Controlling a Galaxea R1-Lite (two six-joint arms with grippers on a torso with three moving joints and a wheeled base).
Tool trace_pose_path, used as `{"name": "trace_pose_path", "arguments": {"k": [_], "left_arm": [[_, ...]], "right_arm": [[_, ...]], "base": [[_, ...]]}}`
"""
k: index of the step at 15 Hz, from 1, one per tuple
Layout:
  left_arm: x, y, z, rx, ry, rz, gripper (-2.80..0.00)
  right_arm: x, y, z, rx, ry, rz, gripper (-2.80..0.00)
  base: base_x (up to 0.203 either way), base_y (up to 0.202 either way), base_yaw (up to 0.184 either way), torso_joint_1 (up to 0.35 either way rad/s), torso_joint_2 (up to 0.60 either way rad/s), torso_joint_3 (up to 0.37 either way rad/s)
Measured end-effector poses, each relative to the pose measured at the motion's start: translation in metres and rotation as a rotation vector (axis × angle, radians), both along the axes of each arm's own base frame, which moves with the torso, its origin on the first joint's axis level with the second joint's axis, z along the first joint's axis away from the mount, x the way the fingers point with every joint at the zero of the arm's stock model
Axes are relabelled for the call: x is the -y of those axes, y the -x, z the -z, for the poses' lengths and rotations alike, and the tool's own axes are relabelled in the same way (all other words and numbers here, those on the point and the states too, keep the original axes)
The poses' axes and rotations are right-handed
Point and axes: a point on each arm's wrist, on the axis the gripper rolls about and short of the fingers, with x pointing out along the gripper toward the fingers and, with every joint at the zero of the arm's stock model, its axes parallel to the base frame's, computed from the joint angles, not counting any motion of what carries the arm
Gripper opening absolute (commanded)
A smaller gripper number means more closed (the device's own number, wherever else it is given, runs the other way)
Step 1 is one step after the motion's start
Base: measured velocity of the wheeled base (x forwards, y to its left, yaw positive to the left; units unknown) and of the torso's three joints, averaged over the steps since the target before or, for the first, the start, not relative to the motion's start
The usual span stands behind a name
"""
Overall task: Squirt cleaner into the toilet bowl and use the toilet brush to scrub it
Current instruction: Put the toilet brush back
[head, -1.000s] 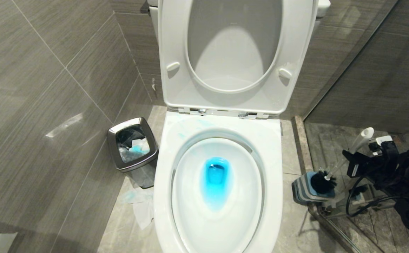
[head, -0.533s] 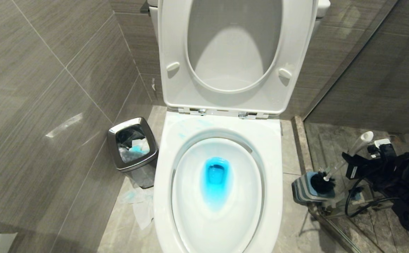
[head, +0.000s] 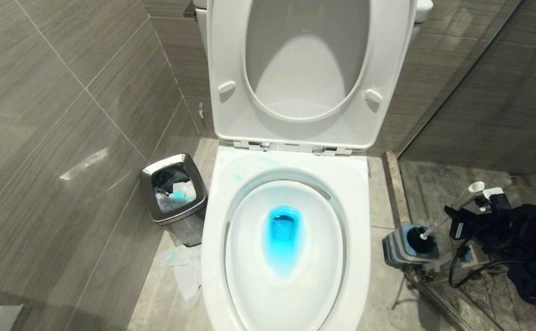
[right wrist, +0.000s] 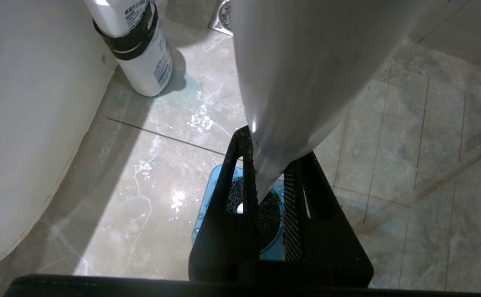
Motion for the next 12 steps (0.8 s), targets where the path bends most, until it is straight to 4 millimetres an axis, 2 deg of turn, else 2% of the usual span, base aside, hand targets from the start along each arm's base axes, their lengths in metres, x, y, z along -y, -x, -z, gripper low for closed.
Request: {"name": "trace_pose_path", "arguments": {"k": [6,7,12], "left_arm": [[0.0000,0.0000,0.0000,0.000,0.001,0.000,-2.80],[0.0000,0.0000,0.0000,0.000,0.000,0.000,-2.80],[0.0000,0.0000,0.0000,0.000,0.000,0.000,-2.80]], "right_arm": [[-0.0001,0.0002,0.0036,-0.010,0.019,-0.003,-2.80],[0.0000,0.0000,0.0044,-0.012,0.027,-0.005,0.00],[-0.0002,0.0006,0.0053,-0.016,0.030,-0.005,0.00]], "base": [[0.000,0.000,0.000,0.000,0.00,0.000],[0.000,0.000,0.000,0.000,0.00,0.000],[0.000,0.000,0.000,0.000,0.00,0.000]]}}
